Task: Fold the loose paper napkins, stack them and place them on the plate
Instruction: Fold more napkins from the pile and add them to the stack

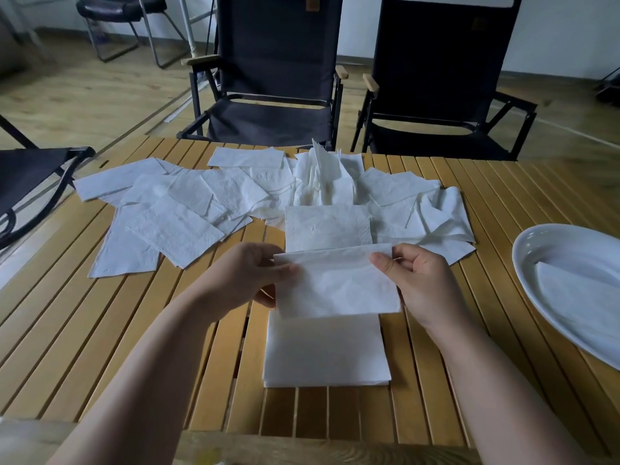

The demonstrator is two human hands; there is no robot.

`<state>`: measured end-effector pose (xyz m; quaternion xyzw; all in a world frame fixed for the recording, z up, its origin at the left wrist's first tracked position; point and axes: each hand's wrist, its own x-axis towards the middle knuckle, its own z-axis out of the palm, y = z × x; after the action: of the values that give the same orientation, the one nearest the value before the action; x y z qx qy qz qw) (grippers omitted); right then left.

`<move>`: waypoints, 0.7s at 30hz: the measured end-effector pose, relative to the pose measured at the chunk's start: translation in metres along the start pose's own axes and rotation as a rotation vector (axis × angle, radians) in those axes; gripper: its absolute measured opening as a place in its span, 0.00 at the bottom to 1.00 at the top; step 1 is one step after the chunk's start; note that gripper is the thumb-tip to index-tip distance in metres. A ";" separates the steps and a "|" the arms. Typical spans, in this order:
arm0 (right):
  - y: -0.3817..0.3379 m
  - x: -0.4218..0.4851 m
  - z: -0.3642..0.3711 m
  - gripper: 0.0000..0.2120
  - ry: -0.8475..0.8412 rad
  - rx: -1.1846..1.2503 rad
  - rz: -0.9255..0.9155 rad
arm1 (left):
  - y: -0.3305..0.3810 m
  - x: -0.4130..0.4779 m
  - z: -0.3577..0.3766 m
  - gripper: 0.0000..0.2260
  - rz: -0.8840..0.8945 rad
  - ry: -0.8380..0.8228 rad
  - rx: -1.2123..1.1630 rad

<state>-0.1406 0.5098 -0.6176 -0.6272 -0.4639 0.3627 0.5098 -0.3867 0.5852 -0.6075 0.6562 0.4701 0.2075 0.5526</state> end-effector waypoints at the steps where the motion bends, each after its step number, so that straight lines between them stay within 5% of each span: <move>1: -0.001 0.000 -0.001 0.03 -0.004 -0.008 0.027 | 0.000 -0.001 -0.001 0.06 -0.013 -0.008 0.020; 10: 0.005 -0.002 -0.021 0.11 -0.456 -0.301 0.392 | -0.003 -0.013 -0.011 0.05 -0.214 -0.278 0.174; 21: 0.018 0.001 -0.011 0.15 -0.457 -0.474 0.370 | -0.010 -0.008 -0.008 0.07 -0.334 -0.329 0.309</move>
<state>-0.1261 0.5063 -0.6323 -0.7039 -0.5154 0.4619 0.1600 -0.4007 0.5823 -0.6118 0.6710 0.5019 -0.0699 0.5413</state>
